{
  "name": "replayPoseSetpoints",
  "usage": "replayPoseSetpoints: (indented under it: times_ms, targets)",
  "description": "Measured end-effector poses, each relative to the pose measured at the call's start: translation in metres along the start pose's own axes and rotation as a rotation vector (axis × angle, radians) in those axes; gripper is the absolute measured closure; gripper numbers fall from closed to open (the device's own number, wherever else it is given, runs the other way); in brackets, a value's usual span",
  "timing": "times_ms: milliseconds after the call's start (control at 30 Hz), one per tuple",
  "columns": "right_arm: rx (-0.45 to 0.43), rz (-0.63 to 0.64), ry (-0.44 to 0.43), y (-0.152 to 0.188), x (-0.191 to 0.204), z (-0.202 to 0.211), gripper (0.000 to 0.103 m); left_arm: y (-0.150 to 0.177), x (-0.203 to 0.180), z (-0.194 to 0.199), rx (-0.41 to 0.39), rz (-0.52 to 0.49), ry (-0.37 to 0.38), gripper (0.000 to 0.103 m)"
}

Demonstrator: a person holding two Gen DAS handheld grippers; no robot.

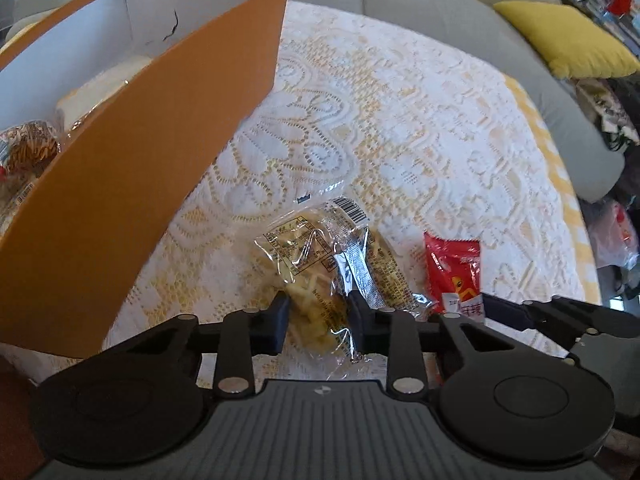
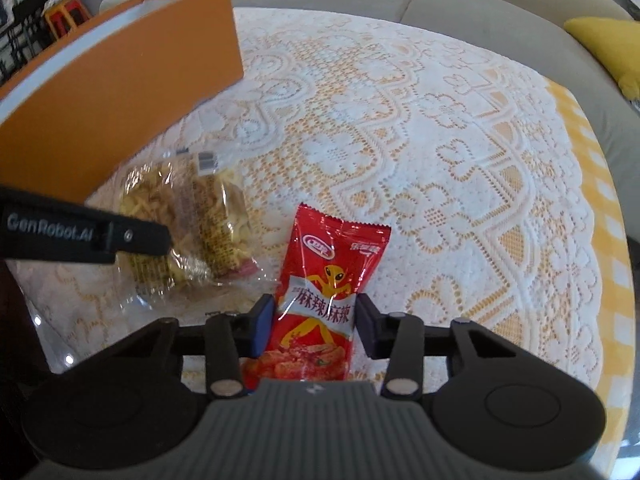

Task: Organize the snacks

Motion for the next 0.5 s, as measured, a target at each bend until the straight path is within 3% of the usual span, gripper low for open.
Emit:
replayPoseSetpoints:
  times_ms: [233,400,500]
  targets:
    - [-0.008,-0.029,-0.004,-0.001,-0.003,0.003,0.067,-0.001,-0.011,0.021,-0.049,-0.091,-0.007,0.078]
    - [-0.041,-0.043,-0.005,-0.002,-0.003,0.012,0.068,0.002,-0.017,0.028,-0.036,-0.167,-0.028,0.080]
    - [-0.077,-0.093,-0.098,-0.003,-0.006,0.021,0.069,0.002,-0.021,0.033,-0.029,-0.200,-0.011,0.080]
Point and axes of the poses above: each gripper's, at about its wrist camera, not at the fingertips, and z roughly against the way its jaws point, x to its left, y to its underside, the point moved 3 cm from there along -z, roughly the way its jaws point, and after that the axes turned 3 degrees about -y, right-handed, at the moved point
